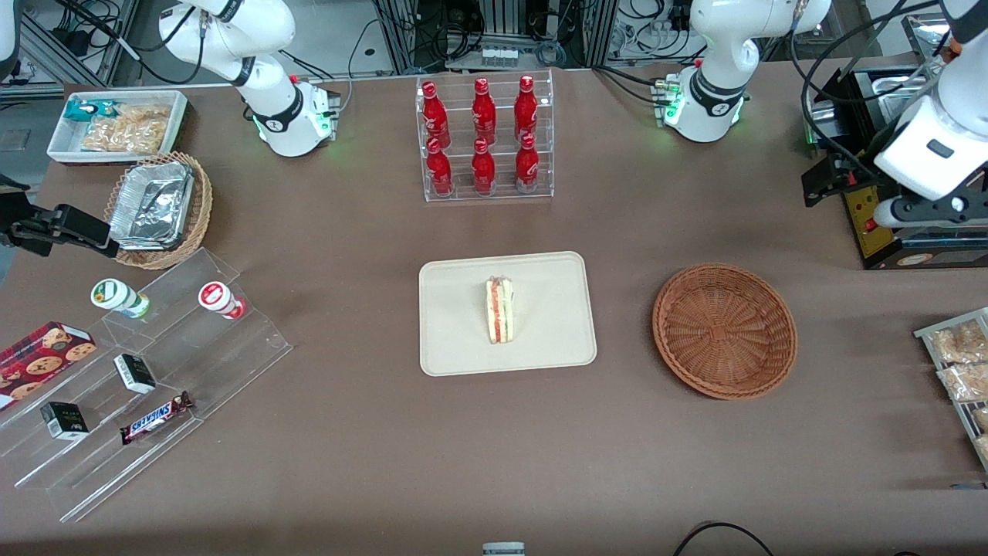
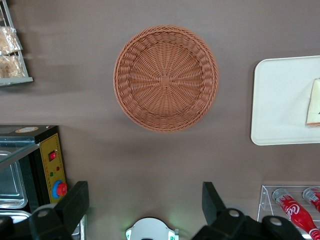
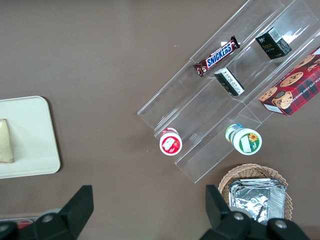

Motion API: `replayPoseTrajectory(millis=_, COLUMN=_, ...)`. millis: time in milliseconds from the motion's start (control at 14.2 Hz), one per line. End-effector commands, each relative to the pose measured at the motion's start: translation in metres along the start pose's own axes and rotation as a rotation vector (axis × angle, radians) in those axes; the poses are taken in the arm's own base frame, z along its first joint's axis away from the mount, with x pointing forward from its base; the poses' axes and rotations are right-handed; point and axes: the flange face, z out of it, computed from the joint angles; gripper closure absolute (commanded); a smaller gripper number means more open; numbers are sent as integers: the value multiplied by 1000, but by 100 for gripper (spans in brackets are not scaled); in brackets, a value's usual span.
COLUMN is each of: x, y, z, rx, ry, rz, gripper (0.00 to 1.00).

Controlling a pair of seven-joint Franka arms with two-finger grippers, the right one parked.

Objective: Place sandwich from basket to tray

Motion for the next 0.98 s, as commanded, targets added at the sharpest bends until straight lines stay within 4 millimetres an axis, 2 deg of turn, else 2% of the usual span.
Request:
replayPoseTrajectory(millis=0, x=2, y=3, z=11, rx=-7, ry=-39, rz=16, gripper=0)
replayPoseTrajectory(millis=281, x=7, y=4, z=24, rx=4, ry=-62, rz=18, gripper=0)
replayPoseTrajectory(millis=421, x=7, y=0, z=23, rx=52, ry=-53, rz=17, gripper=0)
replayPoseTrajectory(millis=912, x=9, y=1, z=22, rx=42, ry=-55, rz=13, gripper=0)
